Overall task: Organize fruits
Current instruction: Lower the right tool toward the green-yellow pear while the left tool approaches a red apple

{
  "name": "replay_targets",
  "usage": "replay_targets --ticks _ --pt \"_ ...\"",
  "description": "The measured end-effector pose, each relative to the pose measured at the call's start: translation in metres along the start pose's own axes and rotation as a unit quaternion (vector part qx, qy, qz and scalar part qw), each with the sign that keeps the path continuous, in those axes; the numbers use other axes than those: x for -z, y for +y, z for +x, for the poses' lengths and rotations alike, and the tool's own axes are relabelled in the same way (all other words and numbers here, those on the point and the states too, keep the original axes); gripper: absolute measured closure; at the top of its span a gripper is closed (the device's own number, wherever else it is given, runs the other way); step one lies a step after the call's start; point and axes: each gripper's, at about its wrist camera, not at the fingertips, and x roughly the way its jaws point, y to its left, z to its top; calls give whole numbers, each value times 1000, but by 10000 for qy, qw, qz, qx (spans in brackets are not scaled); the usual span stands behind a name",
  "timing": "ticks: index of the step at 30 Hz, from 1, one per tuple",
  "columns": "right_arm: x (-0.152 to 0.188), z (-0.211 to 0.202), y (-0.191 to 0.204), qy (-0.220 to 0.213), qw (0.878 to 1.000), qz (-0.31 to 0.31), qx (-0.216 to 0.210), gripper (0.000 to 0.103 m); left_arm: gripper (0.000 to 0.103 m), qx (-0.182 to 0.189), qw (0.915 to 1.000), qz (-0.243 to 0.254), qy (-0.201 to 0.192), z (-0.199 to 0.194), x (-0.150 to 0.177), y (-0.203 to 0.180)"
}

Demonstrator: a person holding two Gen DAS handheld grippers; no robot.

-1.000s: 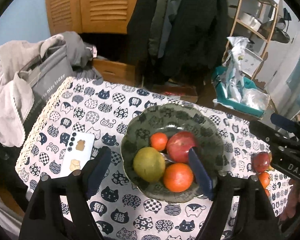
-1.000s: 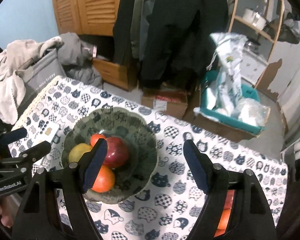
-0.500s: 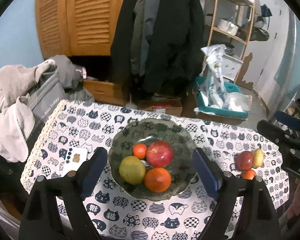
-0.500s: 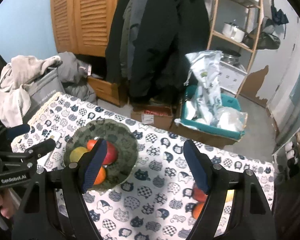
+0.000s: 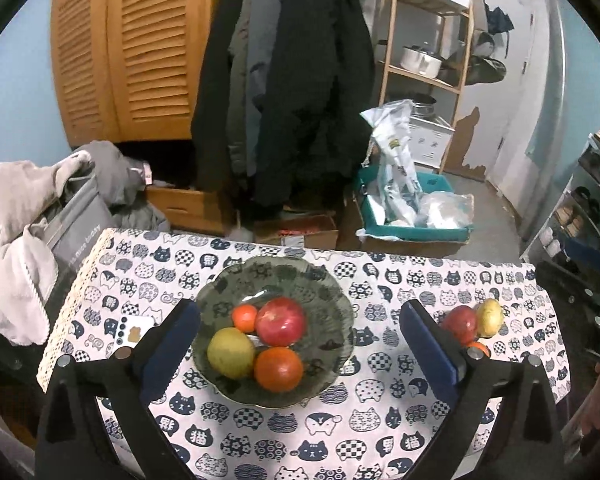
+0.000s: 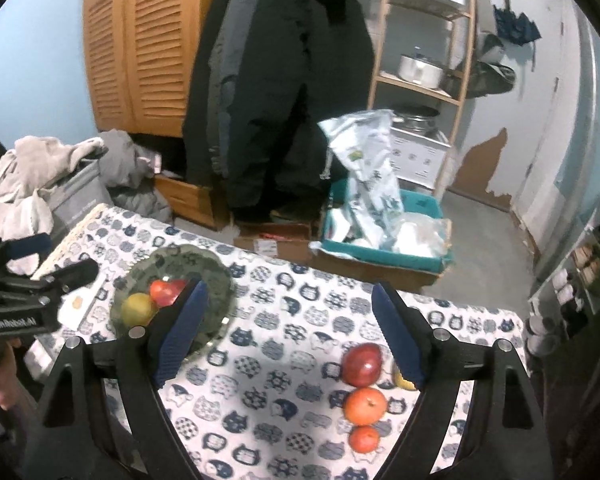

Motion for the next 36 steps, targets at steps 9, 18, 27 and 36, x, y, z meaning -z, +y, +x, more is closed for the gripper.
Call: replay_targets --ticks 9,18,27,36 --pt "20 -15 -54 -35 9984 312 469 19 2 211 9995 229 19 -1 -3 -37" --pt "36 -26 -89 -29 9957 566 727 18 2 417 9977 541 25 -2 -5 -75" --pt "48 -28 -113 17 9933 740 892 18 2 548 9960 699 109 8 -6 -101" --pt "61 -4 -142 342 9890 992 1045 18 2 534 9947 816 325 36 -3 -123"
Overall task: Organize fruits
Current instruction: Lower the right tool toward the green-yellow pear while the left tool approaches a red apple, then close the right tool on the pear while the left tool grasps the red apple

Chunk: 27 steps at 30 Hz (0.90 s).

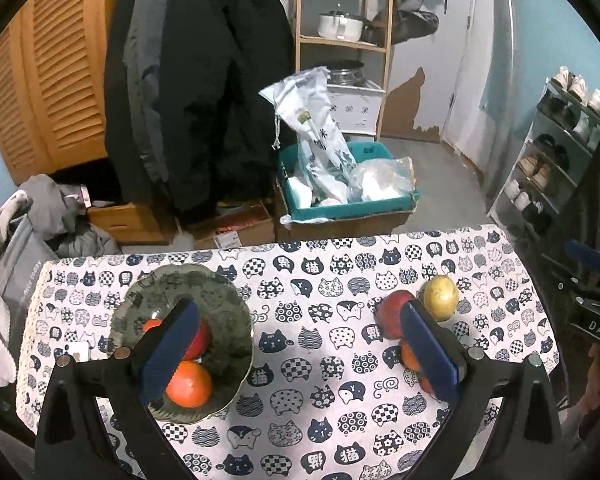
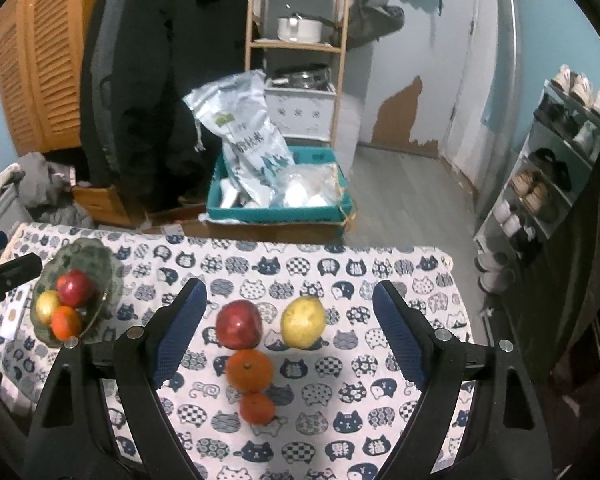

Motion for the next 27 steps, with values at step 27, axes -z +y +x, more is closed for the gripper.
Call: replay_targets --ticks 27 --pt "30 166 -39 1778 9812 696 -295 18 2 -194 9947 150 996 142 -3 -48"
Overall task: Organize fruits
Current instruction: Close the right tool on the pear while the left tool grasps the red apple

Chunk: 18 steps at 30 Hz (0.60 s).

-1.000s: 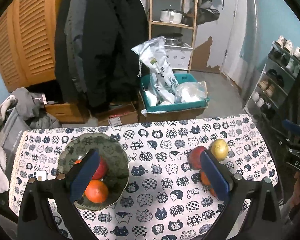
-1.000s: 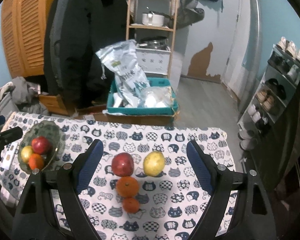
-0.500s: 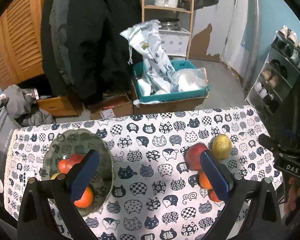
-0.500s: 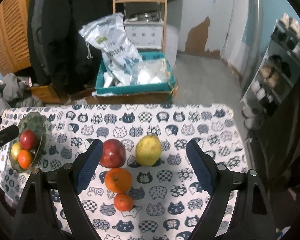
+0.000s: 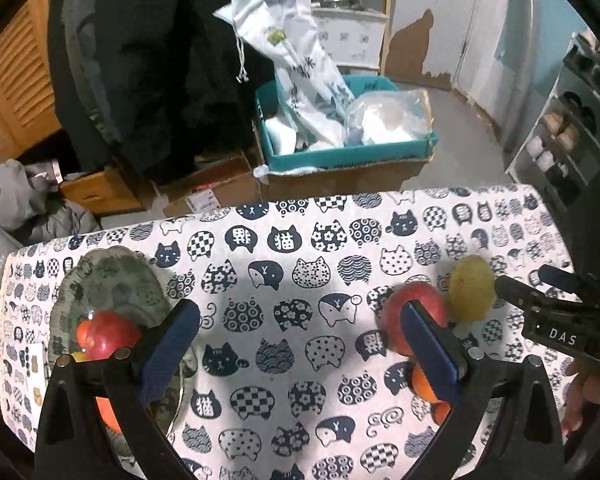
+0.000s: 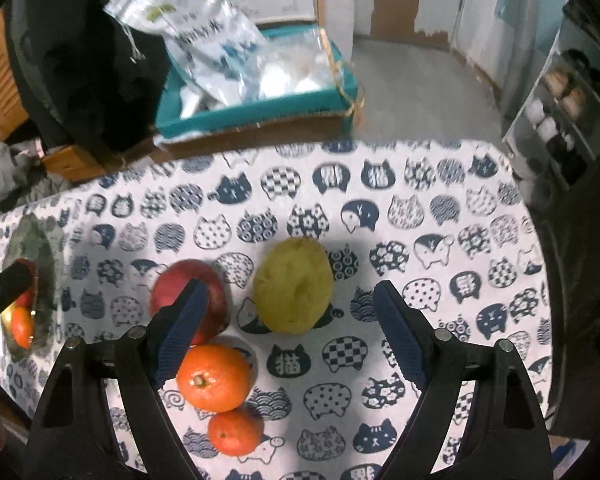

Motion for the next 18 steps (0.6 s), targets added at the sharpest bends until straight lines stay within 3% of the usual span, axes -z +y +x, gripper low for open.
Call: replay_targets --ticks 10,16,18 --pt "2 56 -5 616 9981 -56 57 18 2 -17 9992 35 390 48 0 -10" --pt "3 76 -8 774 9970 -27 42 19 2 -12 9986 10 531 61 2 -12" --pt "3 81 -7 840 9965 -14 36 23 2 7 9985 -1 541 62 2 -12"
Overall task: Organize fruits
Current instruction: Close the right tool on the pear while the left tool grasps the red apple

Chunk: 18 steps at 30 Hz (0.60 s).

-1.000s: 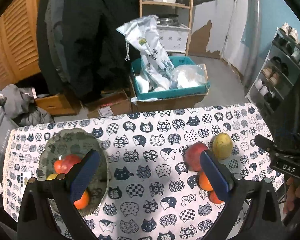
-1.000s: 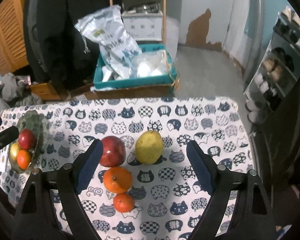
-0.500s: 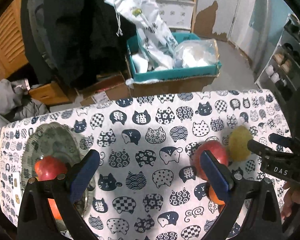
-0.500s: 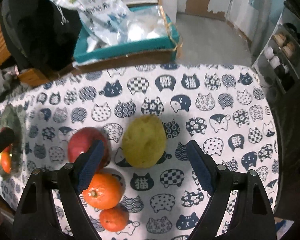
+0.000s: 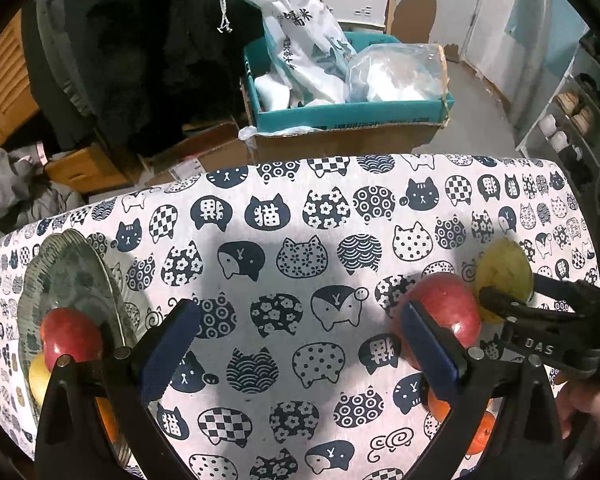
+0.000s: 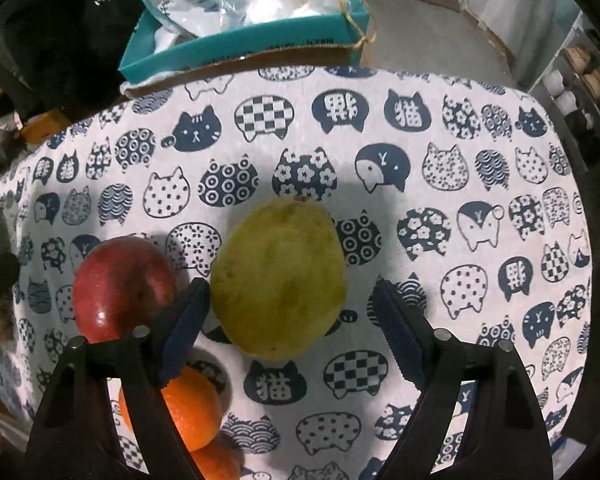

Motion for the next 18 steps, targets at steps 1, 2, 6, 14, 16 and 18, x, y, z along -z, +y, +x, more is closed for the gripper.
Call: replay_targets --ticks 1,2,6,14,16,18 --pt "0 2 0 14 10000 12 -35 28 2 21 10000 -15 4 0 0 0" --pt "-1 4 1 21 9999 30 -102 31 2 67 10000 -45 14 0 -1 -1" --pt "-3 5 7 -15 9998 -23 -179 38 2 235 9997 -85 42 -1 -2 -7" --pt "10 -10 -14 -203 9997 21 126 38 2 487 9987 12 149 7 -4 -31" --pt "14 -16 -25 -275 9993 98 215 38 2 543 9983 67 199 11 -3 -40" --pt "17 -21 -34 -314 9990 194 238 38 2 561 9980 150 265 16 -1 -49"
